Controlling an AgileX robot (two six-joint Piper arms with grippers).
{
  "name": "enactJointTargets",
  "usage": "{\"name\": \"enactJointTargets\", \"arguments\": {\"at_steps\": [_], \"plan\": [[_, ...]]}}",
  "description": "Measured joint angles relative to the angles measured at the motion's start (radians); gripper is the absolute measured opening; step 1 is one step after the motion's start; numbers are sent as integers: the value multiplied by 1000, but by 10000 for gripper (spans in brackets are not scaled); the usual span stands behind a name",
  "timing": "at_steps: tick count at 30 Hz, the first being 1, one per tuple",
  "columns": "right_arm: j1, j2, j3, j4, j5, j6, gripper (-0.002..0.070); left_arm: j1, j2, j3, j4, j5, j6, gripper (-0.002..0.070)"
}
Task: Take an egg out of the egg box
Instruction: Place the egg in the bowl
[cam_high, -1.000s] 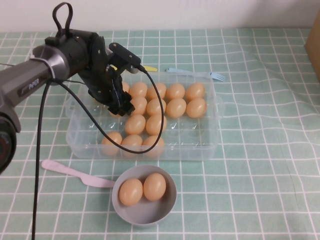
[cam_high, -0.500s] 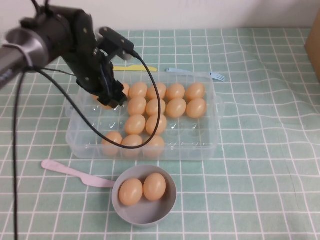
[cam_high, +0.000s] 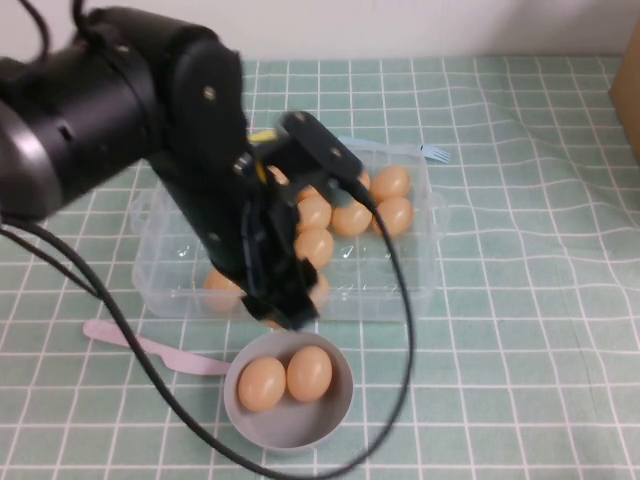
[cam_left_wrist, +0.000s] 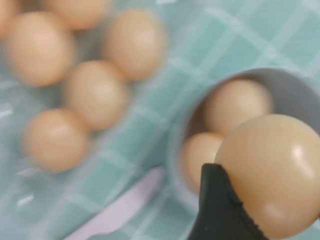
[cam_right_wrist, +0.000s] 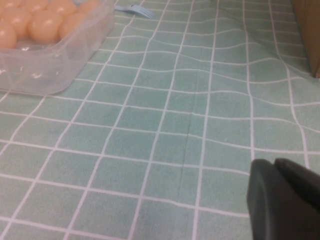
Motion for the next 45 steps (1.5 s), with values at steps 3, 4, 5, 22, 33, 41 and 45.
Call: {"name": "enactJointTargets", "arguments": {"at_steps": [3,4,5,22,33,41,45], "plan": [[0,0,0,0,0,0,-17,-45,25,0,-39,6,0,339],[0,-1,0,0,0,0,-17,-52,35,0,-41,6,0,339],[0,-1,0,0,0,0,-17,-59,49,0,-43,6,0,339],[0,-1,0,0,0,0,-17,-121,137,116,-9,3,-1,337],[0,-4,0,0,0,0,-17,-121,163,131,-5,-61,3,337],[0,-6,0,0,0,0,-17,-121,177,131,-5,-136,3,337],[0,-6,0,0,0,0,-17,-121,194,131,-5,-138,3,337]]}}
